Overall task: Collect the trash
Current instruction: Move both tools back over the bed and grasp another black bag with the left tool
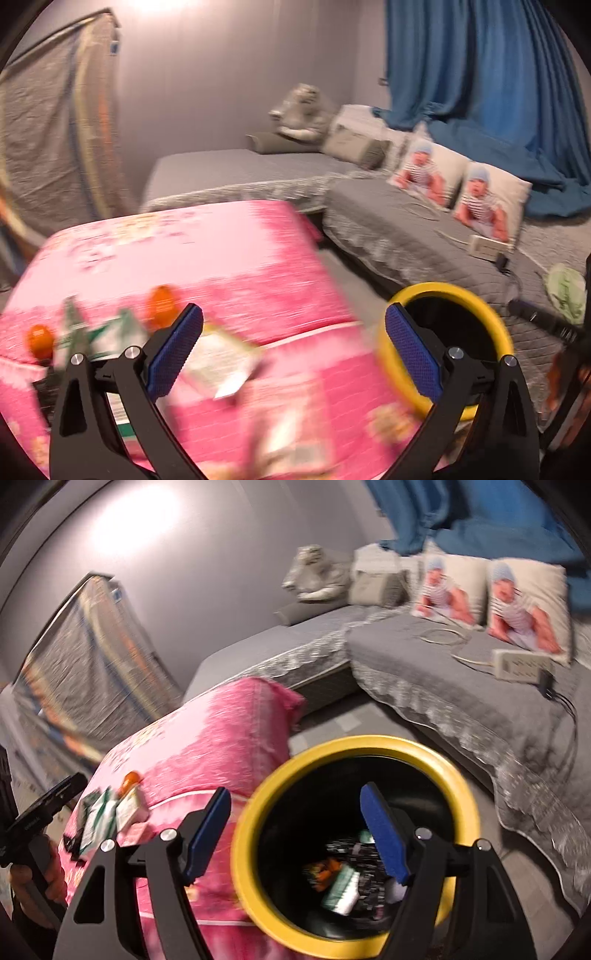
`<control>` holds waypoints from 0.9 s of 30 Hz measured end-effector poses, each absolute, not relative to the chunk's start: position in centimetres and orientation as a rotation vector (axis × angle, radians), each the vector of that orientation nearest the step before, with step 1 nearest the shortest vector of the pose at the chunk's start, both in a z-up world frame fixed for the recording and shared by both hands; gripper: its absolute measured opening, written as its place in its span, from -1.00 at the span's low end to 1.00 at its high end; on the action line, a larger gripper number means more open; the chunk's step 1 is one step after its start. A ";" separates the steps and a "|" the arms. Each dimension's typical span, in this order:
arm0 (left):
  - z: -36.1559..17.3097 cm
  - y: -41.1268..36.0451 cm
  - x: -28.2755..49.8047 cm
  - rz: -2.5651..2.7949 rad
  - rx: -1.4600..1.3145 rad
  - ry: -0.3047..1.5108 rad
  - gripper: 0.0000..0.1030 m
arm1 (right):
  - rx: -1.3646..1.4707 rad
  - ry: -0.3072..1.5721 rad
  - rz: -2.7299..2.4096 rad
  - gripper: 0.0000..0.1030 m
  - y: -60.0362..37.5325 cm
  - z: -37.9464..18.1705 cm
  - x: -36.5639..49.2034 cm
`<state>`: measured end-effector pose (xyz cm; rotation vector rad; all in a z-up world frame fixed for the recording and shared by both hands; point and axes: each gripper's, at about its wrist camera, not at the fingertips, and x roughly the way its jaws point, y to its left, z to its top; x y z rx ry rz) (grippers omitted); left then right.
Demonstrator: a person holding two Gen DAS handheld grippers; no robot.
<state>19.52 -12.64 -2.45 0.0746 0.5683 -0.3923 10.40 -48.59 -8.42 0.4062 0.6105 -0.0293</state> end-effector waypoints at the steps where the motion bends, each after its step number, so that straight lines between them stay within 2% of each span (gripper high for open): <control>1: -2.6 -10.4 19.1 -0.355 0.078 0.561 0.83 | 0.390 0.614 -0.013 0.36 -47.7 -8.1 10.8; 9: -5.5 4.5 15.7 -0.039 0.054 0.581 0.83 | 0.331 0.647 0.102 0.36 -41.3 -7.1 14.2; 15: -8.5 10.2 17.6 -0.019 -0.084 0.698 0.83 | 0.277 0.681 0.182 0.36 -36.7 -6.4 16.4; 20: -10.0 11.8 19.0 -0.029 -0.140 0.741 0.82 | 0.225 0.693 0.208 0.36 -34.4 -6.0 16.7; 21: -10.2 11.8 19.2 -0.027 -0.138 0.744 0.78 | 0.217 0.697 0.210 0.36 -34.0 -5.9 16.8; 24: -10.7 11.8 20.1 -0.054 -0.155 0.772 0.44 | 0.209 0.706 0.210 0.36 -33.6 -5.9 16.8; 26: -10.9 11.8 20.3 -0.049 -0.152 0.781 0.30 | 0.206 0.709 0.209 0.36 -33.5 -6.0 16.9; 27: -11.0 11.8 20.5 -0.054 -0.145 0.787 0.08 | 0.205 0.712 0.211 0.36 -33.3 -5.9 17.0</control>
